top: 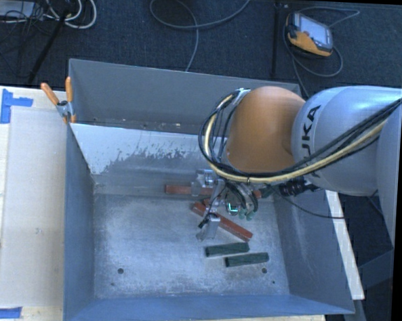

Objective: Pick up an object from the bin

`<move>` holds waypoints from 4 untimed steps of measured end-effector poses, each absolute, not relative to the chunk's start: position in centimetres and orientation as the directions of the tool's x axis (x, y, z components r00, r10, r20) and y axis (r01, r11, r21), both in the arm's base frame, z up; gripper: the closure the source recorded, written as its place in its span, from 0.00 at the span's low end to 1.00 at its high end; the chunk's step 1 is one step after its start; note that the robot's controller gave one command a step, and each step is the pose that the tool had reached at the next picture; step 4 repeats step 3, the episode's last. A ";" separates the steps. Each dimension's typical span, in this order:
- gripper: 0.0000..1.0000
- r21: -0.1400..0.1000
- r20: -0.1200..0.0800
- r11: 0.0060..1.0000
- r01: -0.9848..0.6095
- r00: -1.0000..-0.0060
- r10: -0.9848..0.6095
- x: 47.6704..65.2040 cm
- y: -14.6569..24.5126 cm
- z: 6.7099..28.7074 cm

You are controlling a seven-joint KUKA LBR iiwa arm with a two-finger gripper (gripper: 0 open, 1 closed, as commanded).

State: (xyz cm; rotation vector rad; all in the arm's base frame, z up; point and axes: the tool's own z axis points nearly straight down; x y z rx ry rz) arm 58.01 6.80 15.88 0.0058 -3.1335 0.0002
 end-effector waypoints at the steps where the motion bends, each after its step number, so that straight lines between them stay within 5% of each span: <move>1: 0.00 -0.001 0.011 0.994 -0.108 -0.994 -0.108 53.5 0.1 7.5; 2: 1.00 0.001 0.001 0.994 -0.108 -0.994 -0.108 53.8 0.4 7.9; 3: 1.00 -0.001 -0.009 0.993 -0.121 -0.993 -0.121 54.8 0.5 21.7; 4: 1.00 -0.001 -0.009 0.993 -0.121 -0.993 -0.121 54.8 0.5 21.7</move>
Offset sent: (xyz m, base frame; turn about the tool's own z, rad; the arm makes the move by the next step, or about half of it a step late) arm -0.0418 -0.0634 -0.0789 -0.1084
